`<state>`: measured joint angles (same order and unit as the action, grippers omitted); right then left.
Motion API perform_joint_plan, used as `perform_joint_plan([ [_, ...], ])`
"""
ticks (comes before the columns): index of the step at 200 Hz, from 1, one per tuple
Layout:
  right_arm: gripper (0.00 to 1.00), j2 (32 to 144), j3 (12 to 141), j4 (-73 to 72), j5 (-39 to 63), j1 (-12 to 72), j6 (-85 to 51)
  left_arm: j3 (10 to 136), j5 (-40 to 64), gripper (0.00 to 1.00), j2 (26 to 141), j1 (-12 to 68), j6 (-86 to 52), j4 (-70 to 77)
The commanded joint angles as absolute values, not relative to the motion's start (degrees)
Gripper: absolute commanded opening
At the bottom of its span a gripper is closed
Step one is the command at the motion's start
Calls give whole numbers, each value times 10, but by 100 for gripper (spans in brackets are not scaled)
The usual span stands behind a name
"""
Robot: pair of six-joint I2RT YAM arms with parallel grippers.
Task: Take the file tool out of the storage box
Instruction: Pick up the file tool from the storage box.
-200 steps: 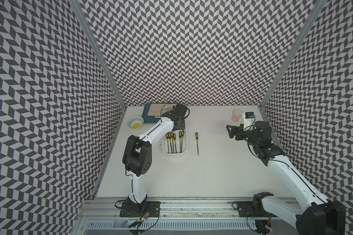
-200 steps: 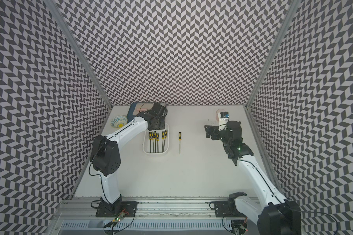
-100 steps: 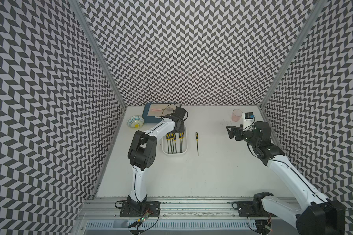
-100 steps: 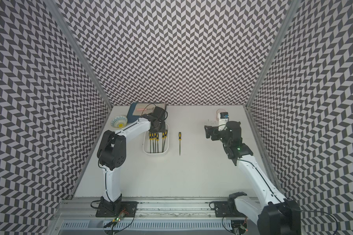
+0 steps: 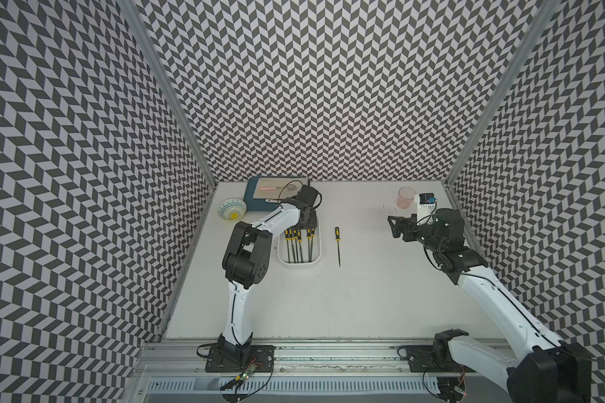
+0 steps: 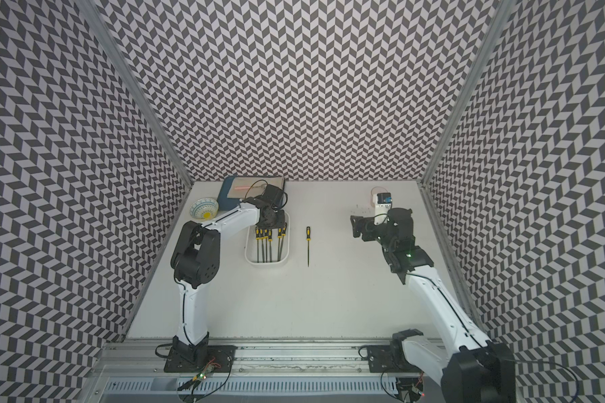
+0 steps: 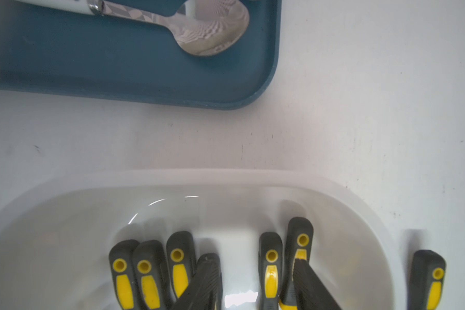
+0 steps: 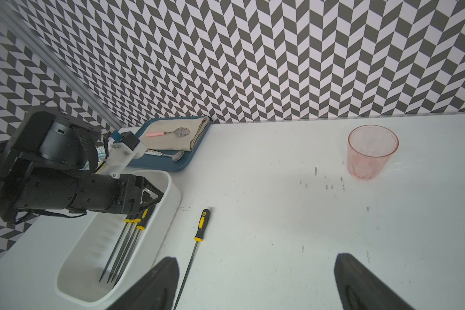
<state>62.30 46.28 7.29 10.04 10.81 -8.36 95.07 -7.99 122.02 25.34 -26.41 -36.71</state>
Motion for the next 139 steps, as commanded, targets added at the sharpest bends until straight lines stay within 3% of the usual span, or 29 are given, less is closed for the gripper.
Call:
perform_joint_plan([
  [1, 94, 625, 457, 53, 95, 113, -79, 950, -69, 50, 1233, 252, -259, -355],
  [139, 94, 628, 453, 50, 93, 113, -79, 941, -80, 50, 1249, 257, -258, -357],
])
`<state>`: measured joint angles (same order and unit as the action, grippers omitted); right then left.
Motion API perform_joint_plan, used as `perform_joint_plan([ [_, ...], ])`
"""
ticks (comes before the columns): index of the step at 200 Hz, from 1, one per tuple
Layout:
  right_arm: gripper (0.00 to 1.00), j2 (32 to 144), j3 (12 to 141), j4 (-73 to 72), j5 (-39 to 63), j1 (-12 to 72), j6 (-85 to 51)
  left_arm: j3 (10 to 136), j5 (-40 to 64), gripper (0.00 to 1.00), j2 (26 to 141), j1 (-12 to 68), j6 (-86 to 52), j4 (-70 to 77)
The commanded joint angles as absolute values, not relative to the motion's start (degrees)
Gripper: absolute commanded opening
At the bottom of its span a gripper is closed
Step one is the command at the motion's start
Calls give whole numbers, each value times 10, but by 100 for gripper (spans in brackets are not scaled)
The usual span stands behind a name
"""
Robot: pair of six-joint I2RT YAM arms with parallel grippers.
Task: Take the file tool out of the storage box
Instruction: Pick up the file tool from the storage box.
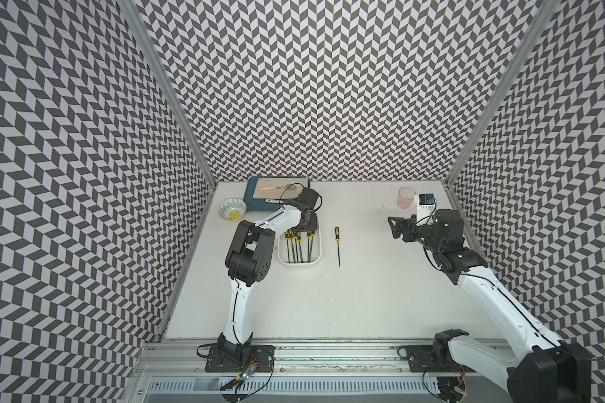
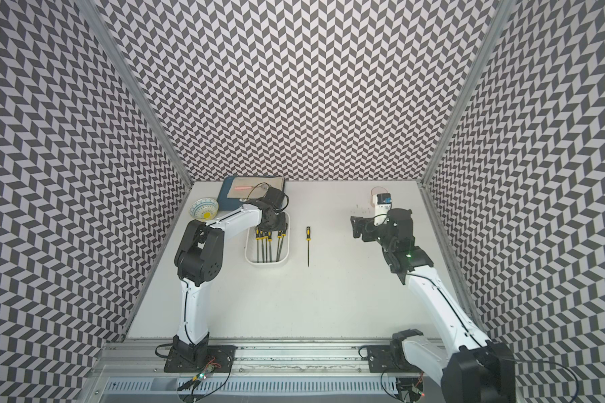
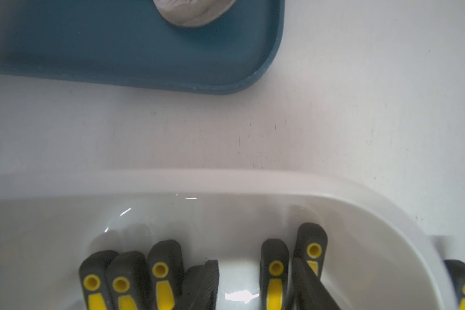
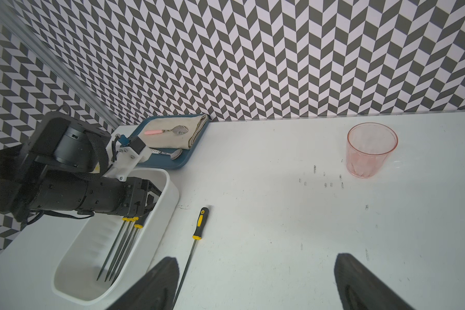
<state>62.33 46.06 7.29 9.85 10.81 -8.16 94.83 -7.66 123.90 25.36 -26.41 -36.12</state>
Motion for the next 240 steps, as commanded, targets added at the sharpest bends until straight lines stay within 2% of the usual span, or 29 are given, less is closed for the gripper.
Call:
perform_joint_plan([
  [1, 94, 628, 453, 51, 93, 113, -79, 941, -80, 50, 1249, 257, -258, -357],
  [156, 95, 631, 456, 50, 94, 113, -78, 967, -110, 43, 1261, 270, -261, -395],
  [240, 95, 628, 456, 51, 93, 113, -78, 980, -112, 32, 1263, 278, -263, -408],
])
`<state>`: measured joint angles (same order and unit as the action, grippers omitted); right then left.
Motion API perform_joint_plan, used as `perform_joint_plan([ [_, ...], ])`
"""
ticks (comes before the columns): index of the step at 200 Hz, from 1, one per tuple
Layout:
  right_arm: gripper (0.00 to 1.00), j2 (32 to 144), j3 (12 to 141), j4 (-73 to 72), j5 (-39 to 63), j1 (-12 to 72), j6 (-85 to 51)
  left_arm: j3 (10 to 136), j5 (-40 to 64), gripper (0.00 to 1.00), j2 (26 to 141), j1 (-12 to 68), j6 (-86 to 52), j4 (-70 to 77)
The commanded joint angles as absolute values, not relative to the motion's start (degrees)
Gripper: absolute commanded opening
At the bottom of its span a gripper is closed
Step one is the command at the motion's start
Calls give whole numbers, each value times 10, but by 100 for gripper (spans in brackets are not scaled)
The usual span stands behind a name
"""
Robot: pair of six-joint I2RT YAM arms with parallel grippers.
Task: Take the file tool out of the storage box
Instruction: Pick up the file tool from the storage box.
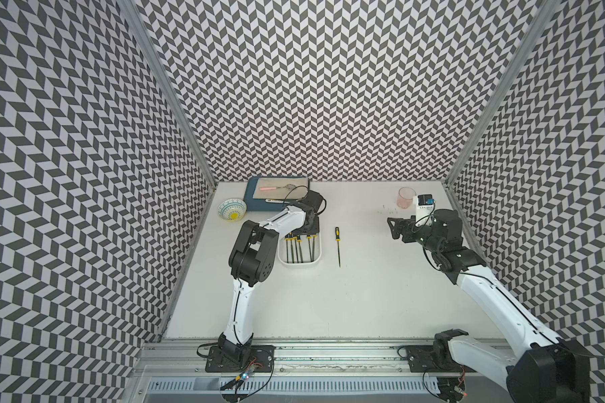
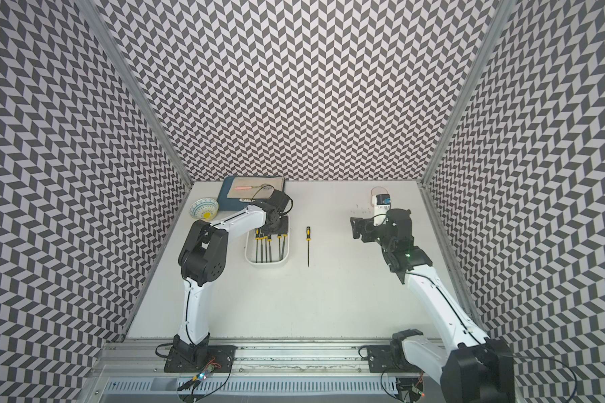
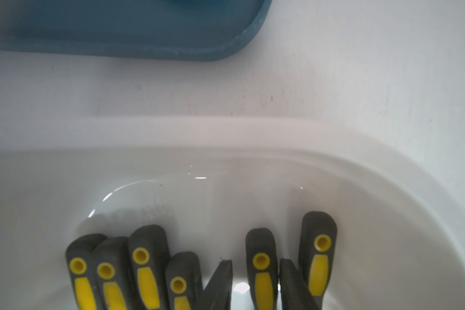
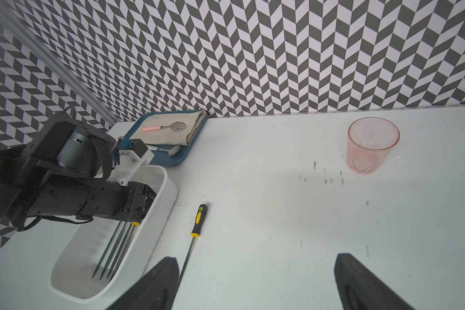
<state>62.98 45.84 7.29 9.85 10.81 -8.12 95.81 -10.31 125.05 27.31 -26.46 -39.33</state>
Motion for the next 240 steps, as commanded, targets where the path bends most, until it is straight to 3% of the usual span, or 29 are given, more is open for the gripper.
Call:
perform_joint_plan([
  [1, 95, 628, 456, 51, 94, 113, -79, 980, -112, 32, 1262, 278, -263, -408],
  [72, 95, 628, 457, 52, 96, 113, -78, 982, -112, 31, 1271, 280, -265, -411],
  [175, 95, 627, 454, 51, 96, 113, -80, 986, -124, 11, 1237, 290, -272, -423],
  [240, 95, 622, 453, 49, 95, 113, -82, 1045, -140, 5, 1204, 294, -271, -469],
])
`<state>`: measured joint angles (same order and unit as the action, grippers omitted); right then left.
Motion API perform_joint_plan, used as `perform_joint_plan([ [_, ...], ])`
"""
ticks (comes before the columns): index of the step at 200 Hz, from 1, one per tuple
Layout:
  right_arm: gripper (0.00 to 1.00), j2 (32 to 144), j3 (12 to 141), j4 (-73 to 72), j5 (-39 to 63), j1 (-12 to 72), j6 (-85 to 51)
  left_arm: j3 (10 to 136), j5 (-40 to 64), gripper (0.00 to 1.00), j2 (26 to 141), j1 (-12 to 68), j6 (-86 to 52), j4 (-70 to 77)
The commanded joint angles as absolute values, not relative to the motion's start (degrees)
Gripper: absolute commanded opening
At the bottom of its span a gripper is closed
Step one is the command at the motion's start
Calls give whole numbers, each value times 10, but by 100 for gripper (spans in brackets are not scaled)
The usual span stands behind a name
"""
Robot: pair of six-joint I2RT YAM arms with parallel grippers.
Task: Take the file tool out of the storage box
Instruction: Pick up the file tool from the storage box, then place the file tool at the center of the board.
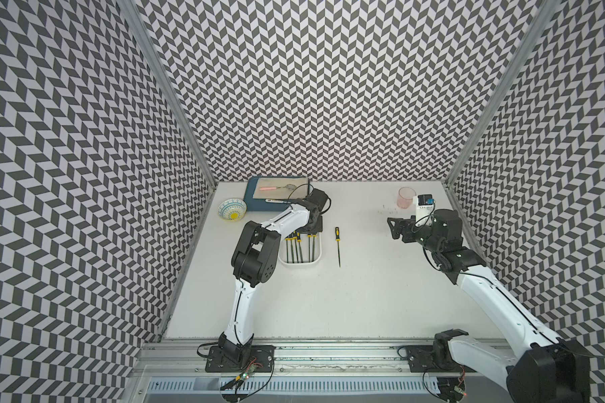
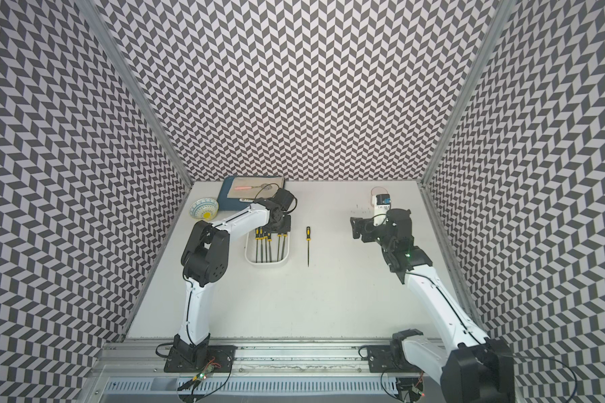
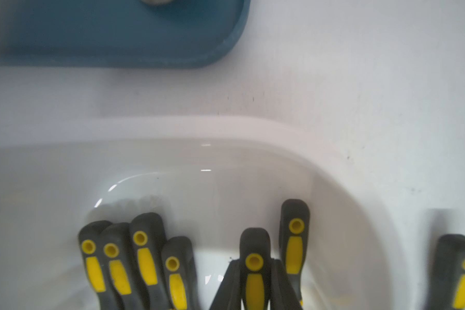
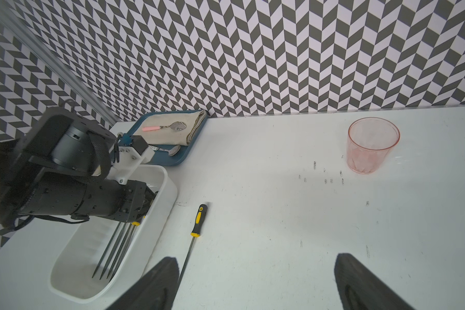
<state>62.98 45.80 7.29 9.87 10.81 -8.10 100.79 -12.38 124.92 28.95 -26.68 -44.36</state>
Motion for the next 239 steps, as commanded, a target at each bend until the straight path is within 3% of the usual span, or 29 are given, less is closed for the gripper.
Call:
perform_joint_plan([
  [1, 95, 622, 453, 50, 96, 113, -81, 1046, -140, 5, 1203, 294, -271, -470],
  [88, 95, 587, 443, 42, 92, 113, -91, 1206, -136, 1, 1210, 335, -306, -524],
  [239, 96, 520, 406, 33, 62, 112, -112, 1230, -114, 0, 1329, 432, -390, -451],
])
